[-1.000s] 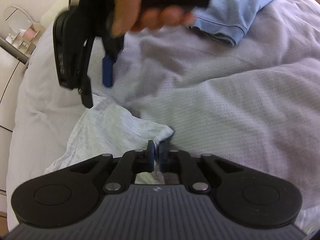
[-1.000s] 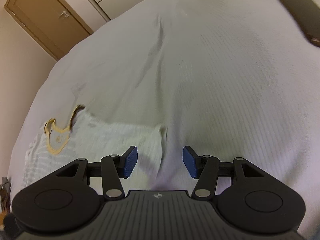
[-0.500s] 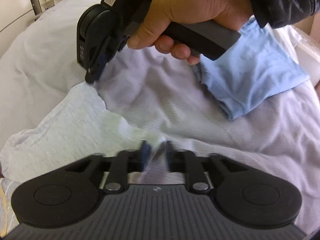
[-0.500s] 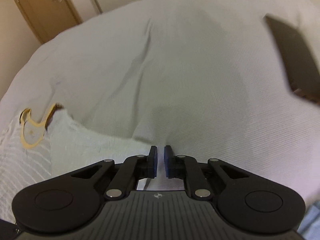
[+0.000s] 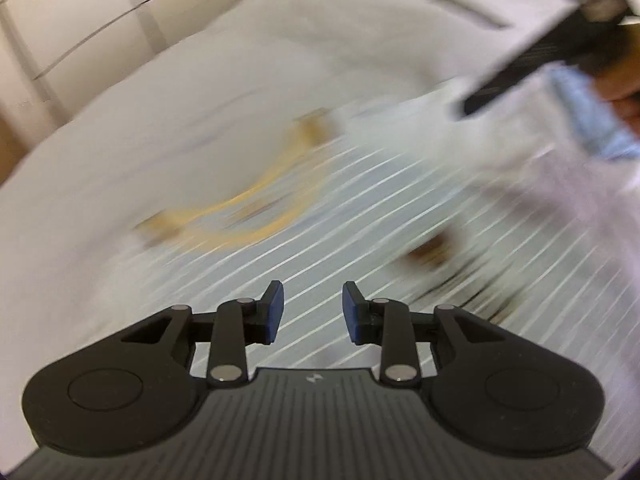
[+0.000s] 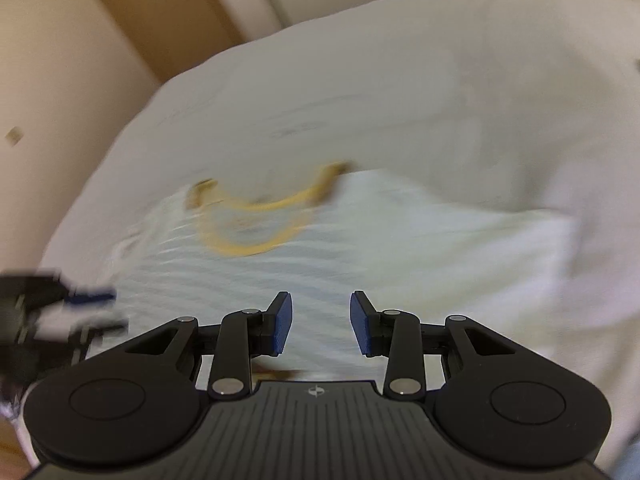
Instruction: Fold clothes
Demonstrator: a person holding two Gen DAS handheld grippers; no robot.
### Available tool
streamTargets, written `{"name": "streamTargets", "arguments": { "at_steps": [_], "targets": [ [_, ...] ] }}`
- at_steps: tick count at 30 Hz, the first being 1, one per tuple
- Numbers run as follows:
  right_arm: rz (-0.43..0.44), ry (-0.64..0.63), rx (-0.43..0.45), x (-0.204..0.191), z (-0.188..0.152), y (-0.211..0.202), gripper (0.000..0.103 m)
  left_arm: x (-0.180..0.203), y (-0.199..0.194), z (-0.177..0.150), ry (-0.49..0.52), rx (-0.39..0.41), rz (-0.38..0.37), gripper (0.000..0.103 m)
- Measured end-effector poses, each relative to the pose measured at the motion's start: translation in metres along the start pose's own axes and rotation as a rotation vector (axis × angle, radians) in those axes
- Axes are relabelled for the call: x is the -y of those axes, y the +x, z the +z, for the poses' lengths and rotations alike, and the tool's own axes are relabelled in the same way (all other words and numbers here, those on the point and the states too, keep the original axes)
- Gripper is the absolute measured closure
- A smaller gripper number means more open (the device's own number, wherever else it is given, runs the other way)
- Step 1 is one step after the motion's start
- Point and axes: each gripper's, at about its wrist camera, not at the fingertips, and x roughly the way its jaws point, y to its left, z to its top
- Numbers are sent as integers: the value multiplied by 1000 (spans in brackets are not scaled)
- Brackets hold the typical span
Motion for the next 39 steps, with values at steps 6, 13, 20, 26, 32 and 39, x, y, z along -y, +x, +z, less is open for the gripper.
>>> {"name": "streamTargets", "arguments": {
  "at_steps": [6, 13, 20, 26, 32, 39],
  "targets": [
    [59, -151, -23, -143, -16, 45, 65, -171, -6, -80, -94, -43, 44, 76],
    [15, -192, -86, -258, -50, 115, 59, -296, 51, -94, -153, -5, -264, 76],
    [-21, -271, -132, -326, -65, 169, 58, -303, 128, -85, -48, -79, -532, 79],
    [-43, -271, -133, -343, -62, 187, 56, -352, 120, -87, -159, -83, -517, 103],
    [-112, -366, -144, -359, -63, 205, 53, -372, 111, -89, -158, -91, -493, 103],
    [-155, -773, -152, -404, -84, 238, 57, -365, 134, -98, -201, -127, -499, 103]
  ]
}}
